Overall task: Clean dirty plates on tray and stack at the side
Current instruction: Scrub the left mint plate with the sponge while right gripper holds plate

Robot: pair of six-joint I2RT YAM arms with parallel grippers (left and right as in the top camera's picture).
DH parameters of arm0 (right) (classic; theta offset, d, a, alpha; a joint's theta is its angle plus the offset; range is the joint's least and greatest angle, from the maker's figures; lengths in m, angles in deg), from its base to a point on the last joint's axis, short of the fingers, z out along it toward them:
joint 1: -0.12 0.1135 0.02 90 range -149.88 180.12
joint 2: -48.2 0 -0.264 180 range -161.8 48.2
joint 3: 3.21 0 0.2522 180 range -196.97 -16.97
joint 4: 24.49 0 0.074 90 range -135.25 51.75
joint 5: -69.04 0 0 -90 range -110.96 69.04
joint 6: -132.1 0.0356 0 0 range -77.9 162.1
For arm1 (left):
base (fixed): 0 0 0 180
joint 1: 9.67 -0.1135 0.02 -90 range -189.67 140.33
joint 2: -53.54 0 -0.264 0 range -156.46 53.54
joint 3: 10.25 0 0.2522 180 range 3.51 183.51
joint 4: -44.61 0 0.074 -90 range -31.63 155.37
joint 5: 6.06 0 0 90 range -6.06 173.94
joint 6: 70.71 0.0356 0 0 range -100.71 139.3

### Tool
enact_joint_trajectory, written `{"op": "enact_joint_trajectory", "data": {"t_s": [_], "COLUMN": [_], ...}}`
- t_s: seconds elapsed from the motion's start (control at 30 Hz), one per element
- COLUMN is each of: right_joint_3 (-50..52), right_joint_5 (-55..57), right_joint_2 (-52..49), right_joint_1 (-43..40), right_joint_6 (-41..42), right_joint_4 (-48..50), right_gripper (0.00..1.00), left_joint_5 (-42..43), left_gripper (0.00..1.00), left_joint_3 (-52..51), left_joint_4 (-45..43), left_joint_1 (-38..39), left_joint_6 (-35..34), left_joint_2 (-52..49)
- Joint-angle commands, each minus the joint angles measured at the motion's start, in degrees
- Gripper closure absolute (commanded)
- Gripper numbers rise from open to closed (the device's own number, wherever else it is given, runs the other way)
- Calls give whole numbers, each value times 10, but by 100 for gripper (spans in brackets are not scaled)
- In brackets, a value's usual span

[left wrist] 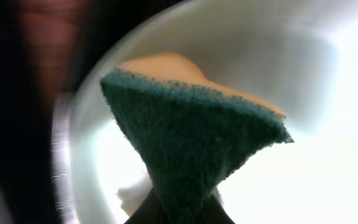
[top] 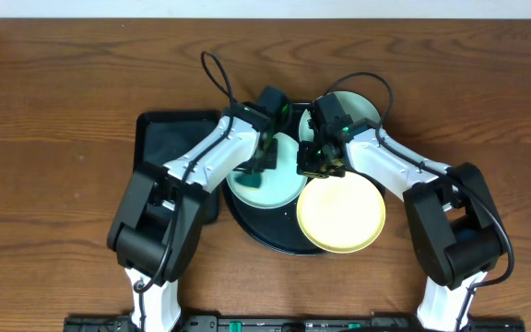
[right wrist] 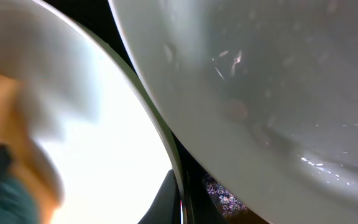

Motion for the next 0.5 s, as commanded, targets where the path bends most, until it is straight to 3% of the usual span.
{"op": "enact_joint_trajectory", "data": {"t_s": [0.0, 0.3, 0.47], "right_joint_3": [18, 18, 18], "right_joint_5": [14, 14, 14], "right_joint_2": [-18, -18, -18], "right_joint_1": [0, 0, 0], "right_joint_6": [-3, -3, -3], "right_joint_4": [-6, -7, -7], "right_gripper": [99, 99, 99], "left_joint_5": [-66, 60, 72], "left_gripper": [92, 92, 93], "left_joint_3": [14, -2, -2], "left_joint_4": [29, 31, -23], "left_joint_1": [-1, 31, 45], "left_joint_6": [-9, 6, 20], "left_joint_2": [-12, -13, -13]}}
